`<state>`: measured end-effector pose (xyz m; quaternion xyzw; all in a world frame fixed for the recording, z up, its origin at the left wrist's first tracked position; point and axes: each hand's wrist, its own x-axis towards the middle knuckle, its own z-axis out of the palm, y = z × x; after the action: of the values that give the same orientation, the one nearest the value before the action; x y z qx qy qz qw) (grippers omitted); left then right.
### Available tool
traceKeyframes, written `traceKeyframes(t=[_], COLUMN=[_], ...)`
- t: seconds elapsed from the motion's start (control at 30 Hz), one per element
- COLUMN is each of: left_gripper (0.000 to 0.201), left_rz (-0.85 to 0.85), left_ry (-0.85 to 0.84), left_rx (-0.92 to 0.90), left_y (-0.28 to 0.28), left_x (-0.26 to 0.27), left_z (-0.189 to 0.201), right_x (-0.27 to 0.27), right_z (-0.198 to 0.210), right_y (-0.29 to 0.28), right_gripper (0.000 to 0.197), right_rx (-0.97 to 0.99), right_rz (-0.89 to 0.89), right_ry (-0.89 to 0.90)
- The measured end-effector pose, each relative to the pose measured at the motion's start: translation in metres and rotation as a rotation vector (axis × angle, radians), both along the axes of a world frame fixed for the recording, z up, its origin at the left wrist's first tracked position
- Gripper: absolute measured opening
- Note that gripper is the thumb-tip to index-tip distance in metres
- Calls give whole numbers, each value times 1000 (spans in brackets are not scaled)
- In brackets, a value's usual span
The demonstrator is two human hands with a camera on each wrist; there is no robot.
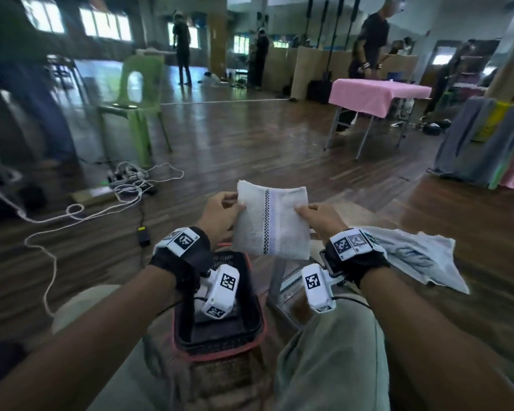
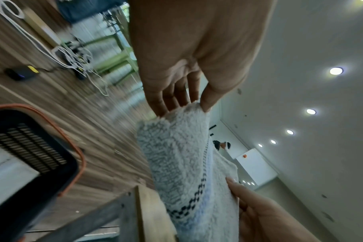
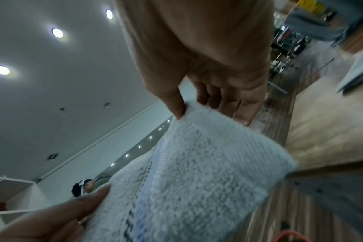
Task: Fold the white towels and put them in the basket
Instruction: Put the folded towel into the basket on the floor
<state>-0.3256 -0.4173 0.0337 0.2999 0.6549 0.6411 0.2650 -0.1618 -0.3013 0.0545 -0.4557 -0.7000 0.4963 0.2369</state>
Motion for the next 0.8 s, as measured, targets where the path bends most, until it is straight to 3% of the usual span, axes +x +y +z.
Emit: traceKeyframes(t=[0.07,0.33,0.53,0.67,0.73,0.8], left_gripper=[24,31,8,20,16,29], left_rz=[58,217,216,178,173,195], left_ry=[-17,-152,-262,-363,-391,-401], left_rx=[-37,-146,-438,-648,-703,-735], left_y=[-11,-17,1,18,29,39], left_x=[-21,-89,-132,-153,-161,-169], left_z=[-19,-112,-217,-298,-329,-354], right_x=[-27,-129,-181,-207,-216,-226], right_z=[-15,-111,-203,-278,-311,-339], right_y=[0,24,38,53,62,69], right_gripper=[33,22,24,29,28,27], right_rx=[28,-119,-236,-240,-246,-255], right_rz=[51,168,208,280,297,298], right_ry=[-30,-184,-394,-612,-661,-687])
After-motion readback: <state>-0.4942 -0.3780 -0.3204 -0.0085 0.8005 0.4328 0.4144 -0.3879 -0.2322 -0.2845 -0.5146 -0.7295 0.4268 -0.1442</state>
